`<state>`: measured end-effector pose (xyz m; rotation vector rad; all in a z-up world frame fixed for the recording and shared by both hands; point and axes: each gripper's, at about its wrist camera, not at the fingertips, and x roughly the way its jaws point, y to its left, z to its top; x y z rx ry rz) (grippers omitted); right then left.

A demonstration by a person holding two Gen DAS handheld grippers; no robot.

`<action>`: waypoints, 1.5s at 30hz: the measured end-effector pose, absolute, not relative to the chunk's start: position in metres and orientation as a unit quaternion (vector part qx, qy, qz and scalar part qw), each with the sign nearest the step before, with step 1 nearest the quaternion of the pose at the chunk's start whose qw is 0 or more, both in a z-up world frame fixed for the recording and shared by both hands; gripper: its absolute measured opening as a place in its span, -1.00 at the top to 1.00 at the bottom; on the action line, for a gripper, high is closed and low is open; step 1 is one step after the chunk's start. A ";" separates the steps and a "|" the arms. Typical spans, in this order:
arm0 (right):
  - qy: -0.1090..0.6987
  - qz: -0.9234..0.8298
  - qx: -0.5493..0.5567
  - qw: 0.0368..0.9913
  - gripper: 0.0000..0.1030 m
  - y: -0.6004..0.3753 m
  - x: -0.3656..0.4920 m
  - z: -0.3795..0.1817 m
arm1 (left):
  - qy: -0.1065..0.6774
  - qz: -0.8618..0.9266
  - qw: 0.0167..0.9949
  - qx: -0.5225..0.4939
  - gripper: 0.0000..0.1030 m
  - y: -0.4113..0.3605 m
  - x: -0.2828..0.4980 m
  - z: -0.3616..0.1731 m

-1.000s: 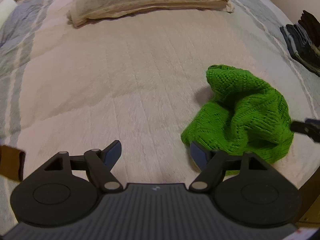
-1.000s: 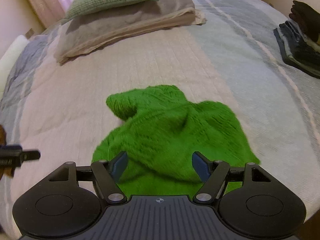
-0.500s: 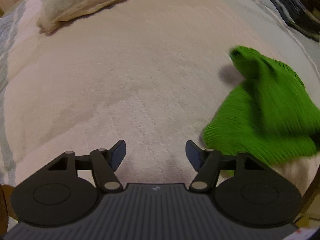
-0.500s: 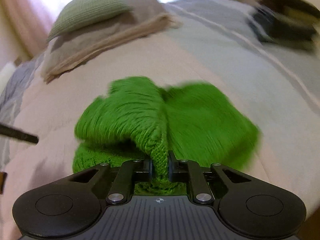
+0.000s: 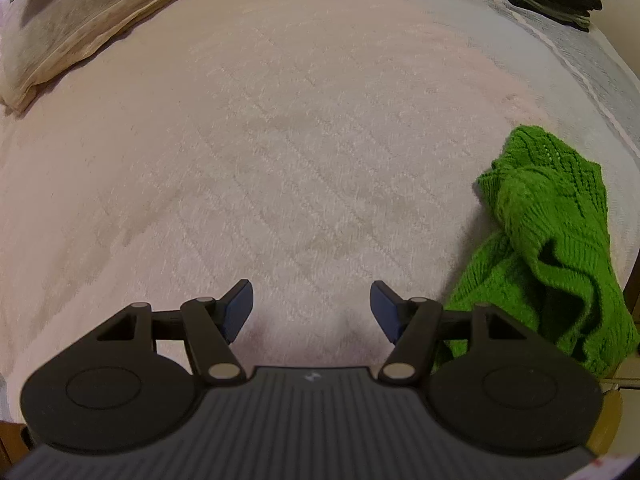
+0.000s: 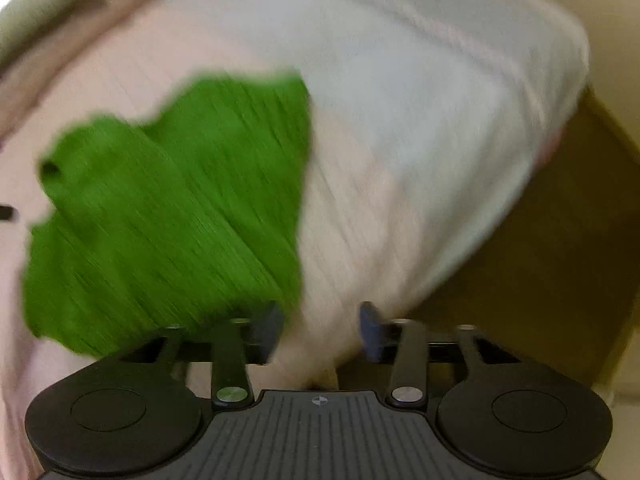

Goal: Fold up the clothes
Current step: 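Grasp the vest with the right gripper while the left gripper grasps another edge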

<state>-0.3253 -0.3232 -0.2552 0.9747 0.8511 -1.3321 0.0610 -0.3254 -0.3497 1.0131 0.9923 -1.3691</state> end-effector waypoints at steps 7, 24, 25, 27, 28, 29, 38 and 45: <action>0.373 -0.487 0.341 0.712 -0.32 -0.361 -0.231 -0.255 | 0.404 -0.585 0.551 0.437 -0.19 -0.338 0.060 -0.350; 0.167 -0.729 0.466 0.472 0.85 -0.286 -0.442 -0.265 | 0.322 -0.696 0.442 0.465 -0.18 -0.395 -0.030 -0.371; 0.142 -0.739 0.493 0.436 0.85 -0.280 -0.462 -0.274 | 0.314 -0.708 0.424 0.469 -0.18 -0.399 -0.044 -0.374; 0.103 -0.741 0.535 0.394 0.85 -0.270 -0.487 -0.289 | 0.300 -0.732 0.382 0.477 -0.18 -0.407 -0.073 -0.383; 0.093 -0.740 0.547 0.381 0.85 -0.266 -0.494 -0.296 | 0.293 -0.744 0.360 0.481 -0.18 -0.410 -0.089 -0.387; 0.086 -0.737 0.556 0.376 0.85 -0.263 -0.496 -0.301 | 0.285 -0.756 0.336 0.484 -0.18 -0.414 -0.107 -0.392; 0.052 -0.725 0.578 0.371 0.85 -0.244 -0.507 -0.315 | 0.341 -0.796 0.174 0.468 -0.20 -0.437 -0.222 -0.436; 0.064 -0.718 0.576 0.385 0.85 -0.254 -0.507 -0.305 | 0.484 -0.762 0.161 0.399 -0.20 -0.450 -0.234 -0.451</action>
